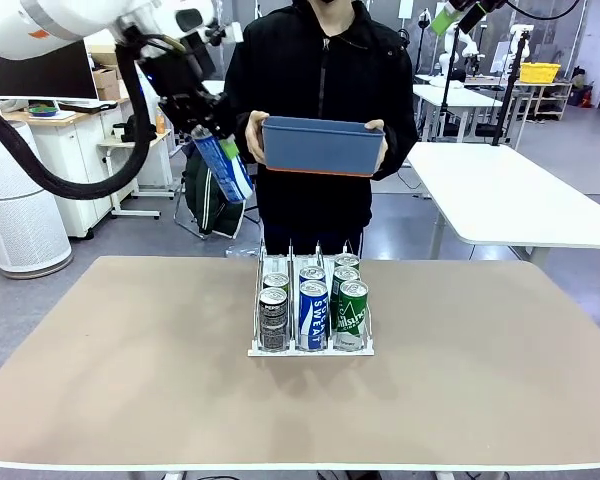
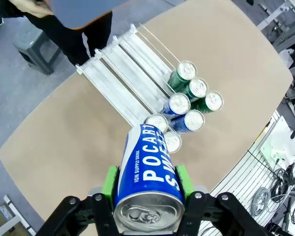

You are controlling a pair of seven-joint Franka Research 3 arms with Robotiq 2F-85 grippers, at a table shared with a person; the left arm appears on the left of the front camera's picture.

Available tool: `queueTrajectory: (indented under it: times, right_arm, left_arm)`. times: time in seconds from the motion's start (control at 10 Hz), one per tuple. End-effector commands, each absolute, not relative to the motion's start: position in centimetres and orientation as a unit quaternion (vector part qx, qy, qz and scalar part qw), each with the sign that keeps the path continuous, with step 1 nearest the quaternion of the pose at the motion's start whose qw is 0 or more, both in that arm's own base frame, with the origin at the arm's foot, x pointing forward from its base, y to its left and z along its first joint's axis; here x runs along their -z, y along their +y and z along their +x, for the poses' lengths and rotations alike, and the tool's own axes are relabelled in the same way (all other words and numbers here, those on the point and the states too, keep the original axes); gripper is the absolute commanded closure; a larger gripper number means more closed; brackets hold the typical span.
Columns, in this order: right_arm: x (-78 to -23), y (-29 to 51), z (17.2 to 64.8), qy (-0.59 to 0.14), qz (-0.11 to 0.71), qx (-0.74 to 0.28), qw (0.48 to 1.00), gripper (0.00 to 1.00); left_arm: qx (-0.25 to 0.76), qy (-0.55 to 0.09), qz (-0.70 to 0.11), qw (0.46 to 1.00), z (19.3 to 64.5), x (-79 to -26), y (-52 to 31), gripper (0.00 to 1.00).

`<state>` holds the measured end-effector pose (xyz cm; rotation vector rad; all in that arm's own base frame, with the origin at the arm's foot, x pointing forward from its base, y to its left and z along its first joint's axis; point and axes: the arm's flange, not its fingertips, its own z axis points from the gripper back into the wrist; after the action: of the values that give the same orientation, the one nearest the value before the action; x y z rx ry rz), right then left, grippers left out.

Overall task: Fill the beverage cans into the dispenser.
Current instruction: Place the picked Ionic drink in the line of the Automatic Can Dispenser with the same cans.

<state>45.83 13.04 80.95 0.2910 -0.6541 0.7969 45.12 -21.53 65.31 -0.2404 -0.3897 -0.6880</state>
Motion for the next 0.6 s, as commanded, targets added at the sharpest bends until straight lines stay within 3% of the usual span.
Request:
queueTrajectory:
  times: [0.0,0.5]
  right_arm:
    - [-81.0,13.0,45.7,-0.311,0.139,-0.380,0.860,0.00]
    - [-81.0,13.0,45.7,-0.311,0.139,-0.380,0.860,0.00]
  left_arm:
    - [0.299,-0.211,-0.070,0.928,42.6,-63.3,-24.3,0.42]
    - [0.356,-0.233,-0.053,0.903,38.8,-58.3,-29.8,0.42]
